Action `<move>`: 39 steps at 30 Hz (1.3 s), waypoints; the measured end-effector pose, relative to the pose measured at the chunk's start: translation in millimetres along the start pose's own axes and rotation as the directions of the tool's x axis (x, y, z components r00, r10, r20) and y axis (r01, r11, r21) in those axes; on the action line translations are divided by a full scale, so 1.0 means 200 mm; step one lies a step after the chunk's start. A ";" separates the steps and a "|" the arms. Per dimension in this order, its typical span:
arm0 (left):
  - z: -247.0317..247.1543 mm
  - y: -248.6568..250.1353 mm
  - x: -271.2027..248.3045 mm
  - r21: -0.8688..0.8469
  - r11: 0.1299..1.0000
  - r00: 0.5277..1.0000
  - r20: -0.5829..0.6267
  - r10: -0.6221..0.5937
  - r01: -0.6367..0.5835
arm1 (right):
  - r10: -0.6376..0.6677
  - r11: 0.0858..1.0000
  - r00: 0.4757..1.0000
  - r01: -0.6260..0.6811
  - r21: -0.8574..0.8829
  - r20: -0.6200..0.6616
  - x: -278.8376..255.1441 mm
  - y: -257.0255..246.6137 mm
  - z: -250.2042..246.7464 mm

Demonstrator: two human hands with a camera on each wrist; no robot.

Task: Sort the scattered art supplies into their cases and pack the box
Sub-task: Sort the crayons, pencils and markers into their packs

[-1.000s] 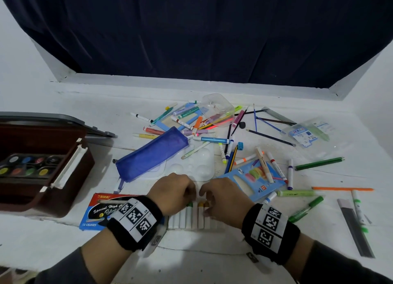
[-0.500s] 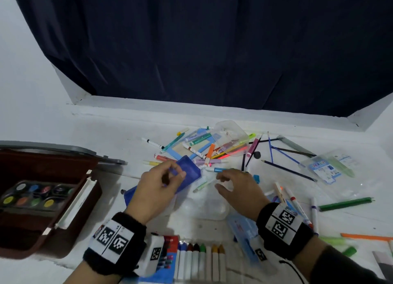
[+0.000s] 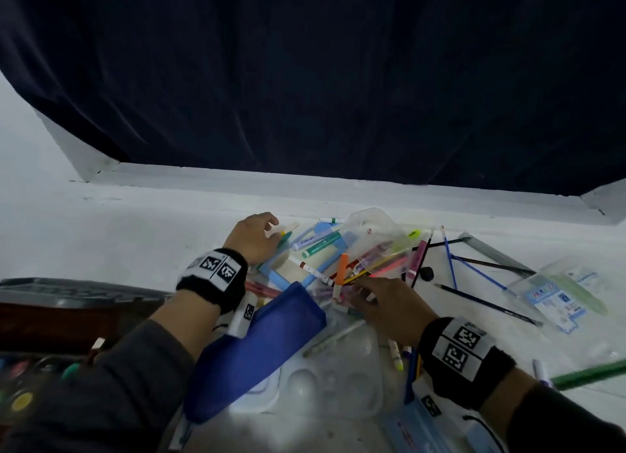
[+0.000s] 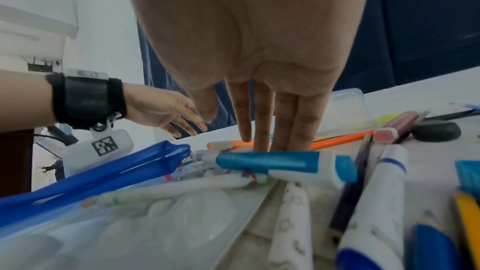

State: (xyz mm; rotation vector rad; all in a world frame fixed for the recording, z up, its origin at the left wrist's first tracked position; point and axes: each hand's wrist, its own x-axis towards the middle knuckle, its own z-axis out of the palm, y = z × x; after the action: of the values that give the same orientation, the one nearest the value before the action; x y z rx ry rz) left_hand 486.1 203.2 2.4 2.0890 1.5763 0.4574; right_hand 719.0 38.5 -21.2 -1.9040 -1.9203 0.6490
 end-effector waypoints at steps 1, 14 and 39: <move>0.02 0.00 0.05 0.026 1.000 1.000 0.029 -0.006 0.005 | -0.003 1.000 1.000 0.003 0.008 0.004 0.02 0.01 0.00; 0.14 0.03 0.31 0.388 0.915 0.977 0.213 0.030 -0.112 | -0.020 0.988 0.997 0.009 0.154 0.070 0.01 0.06 -0.05; -0.02 0.04 -0.15 0.050 0.995 0.995 0.040 0.089 -0.091 | 0.171 0.847 0.964 -0.038 0.530 -0.204 -0.59 0.03 -0.20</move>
State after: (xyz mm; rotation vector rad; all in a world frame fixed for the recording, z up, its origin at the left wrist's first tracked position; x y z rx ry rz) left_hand 481.4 172.8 10.6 2.2020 1.4926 0.4096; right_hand 748.9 -75.5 16.6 -1.6482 -1.3163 0.8262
